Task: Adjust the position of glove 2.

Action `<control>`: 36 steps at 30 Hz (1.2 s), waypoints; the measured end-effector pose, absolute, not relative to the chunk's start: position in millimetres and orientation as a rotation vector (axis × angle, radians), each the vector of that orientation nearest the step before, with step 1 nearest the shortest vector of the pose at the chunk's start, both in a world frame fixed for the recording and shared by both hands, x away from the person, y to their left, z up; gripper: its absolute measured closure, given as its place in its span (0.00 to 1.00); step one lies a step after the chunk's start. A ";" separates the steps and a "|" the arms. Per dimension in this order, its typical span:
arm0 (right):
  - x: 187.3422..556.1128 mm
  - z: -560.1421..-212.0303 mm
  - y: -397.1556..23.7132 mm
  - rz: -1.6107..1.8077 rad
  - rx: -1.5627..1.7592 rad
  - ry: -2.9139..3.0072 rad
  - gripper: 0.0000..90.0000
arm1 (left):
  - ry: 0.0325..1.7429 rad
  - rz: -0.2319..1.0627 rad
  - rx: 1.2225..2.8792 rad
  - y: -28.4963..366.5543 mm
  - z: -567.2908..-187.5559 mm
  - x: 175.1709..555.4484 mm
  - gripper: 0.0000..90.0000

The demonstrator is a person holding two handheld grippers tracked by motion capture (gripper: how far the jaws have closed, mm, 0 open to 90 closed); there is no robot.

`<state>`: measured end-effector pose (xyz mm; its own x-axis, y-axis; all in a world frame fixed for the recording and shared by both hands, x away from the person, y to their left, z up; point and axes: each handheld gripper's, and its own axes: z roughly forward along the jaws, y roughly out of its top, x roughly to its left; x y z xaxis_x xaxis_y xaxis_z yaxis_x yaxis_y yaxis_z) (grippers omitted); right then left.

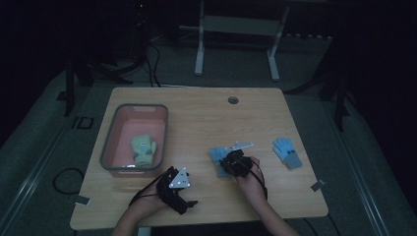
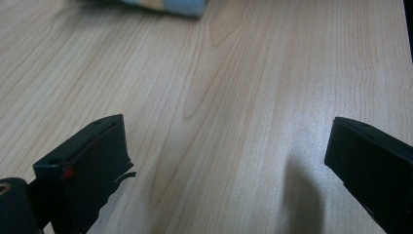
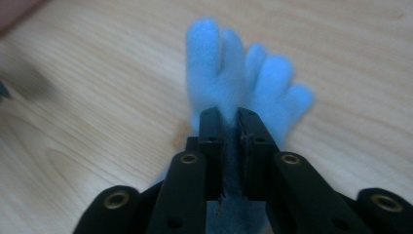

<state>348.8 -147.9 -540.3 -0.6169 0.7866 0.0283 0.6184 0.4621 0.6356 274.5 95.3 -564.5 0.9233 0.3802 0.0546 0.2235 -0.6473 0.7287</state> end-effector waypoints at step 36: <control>384.5 -505.5 -327.9 0.944 1.208 2.349 0.62 | 0.501 0.216 2.297 95.5 -564.8 277.7 0.03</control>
